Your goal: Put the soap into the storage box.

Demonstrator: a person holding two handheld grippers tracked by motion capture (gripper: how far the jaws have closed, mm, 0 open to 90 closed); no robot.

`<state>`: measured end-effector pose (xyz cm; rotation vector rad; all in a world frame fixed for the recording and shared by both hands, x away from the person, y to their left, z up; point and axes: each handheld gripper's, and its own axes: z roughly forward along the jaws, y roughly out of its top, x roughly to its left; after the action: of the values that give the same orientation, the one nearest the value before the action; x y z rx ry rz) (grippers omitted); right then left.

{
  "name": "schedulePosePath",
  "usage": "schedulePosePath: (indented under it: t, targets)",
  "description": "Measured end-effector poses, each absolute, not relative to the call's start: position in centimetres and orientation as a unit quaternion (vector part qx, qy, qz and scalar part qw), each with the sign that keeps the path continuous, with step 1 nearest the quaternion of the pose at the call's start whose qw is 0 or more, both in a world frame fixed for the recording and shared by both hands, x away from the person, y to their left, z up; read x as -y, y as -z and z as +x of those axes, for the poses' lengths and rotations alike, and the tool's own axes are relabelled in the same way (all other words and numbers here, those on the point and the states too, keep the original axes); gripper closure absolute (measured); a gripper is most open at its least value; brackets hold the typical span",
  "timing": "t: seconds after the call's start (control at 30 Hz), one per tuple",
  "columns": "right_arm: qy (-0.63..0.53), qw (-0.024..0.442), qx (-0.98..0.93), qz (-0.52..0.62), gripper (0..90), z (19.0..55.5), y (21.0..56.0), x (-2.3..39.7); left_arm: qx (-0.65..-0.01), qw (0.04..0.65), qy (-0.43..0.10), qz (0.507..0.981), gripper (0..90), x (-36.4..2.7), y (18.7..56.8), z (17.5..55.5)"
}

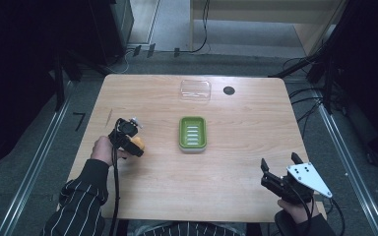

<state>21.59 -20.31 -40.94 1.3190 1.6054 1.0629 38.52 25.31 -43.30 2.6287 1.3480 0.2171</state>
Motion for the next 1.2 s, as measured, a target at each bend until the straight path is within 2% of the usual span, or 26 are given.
schedulePosePath:
  t: [1.2]
  targets:
    - [-0.419, 0.397, -0.629, 0.521, 13.7, 20.9, 40.8, 20.5, -0.406, 0.084, -0.068, 0.907, 28.3, -21.8, 41.8, 40.1]
